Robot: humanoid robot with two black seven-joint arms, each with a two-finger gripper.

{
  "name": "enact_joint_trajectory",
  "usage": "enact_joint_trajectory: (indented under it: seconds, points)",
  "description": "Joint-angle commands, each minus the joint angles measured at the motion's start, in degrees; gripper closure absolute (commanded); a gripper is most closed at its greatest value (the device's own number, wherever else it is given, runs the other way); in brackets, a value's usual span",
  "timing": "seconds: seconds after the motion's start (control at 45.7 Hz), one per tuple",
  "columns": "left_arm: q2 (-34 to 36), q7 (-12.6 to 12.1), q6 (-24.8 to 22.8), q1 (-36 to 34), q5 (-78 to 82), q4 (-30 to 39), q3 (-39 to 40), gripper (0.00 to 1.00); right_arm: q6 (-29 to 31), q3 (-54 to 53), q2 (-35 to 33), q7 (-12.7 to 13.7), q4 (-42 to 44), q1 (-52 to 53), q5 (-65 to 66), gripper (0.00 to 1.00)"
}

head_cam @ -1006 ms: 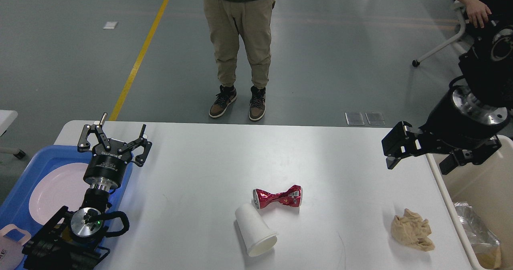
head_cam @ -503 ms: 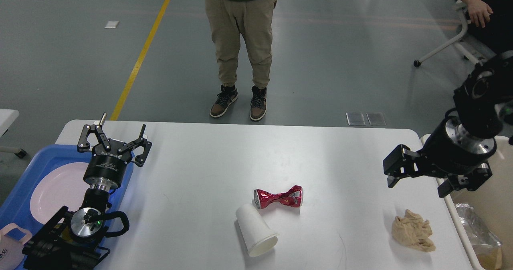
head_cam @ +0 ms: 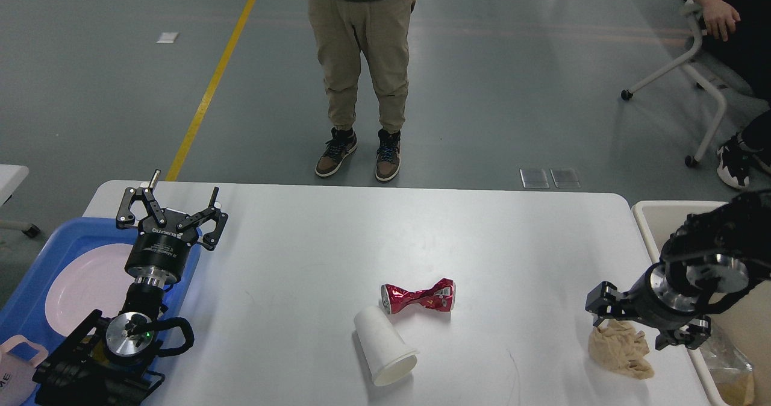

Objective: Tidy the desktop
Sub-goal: 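Lower the right gripper and grasp the crumpled beige paper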

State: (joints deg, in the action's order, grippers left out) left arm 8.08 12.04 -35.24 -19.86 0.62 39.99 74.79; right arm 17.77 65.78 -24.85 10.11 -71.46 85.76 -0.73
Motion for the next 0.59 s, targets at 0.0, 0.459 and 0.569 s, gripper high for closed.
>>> enact_joint_trajectory:
  seconds: [0.0, 0.459, 0.569]
  points:
    - [0.0, 0.0, 0.0, 0.0, -0.01, 0.0, 0.0, 0.04, -0.63, -3.02, -0.55, 0.0, 3.78, -4.64, -0.59, 0.0]
    - [0.0, 0.0, 0.0, 0.0, -0.01, 0.0, 0.0, 0.04, -3.97, -5.4, 1.2, 0.0, 9.85, -12.9, -0.86, 0.15]
    - [0.0, -0.09, 0.0, 0.0, -0.01, -0.01, 0.0, 0.04, -3.88, -5.48, 1.12, 0.0, 9.58, -13.34, -0.86, 0.46]
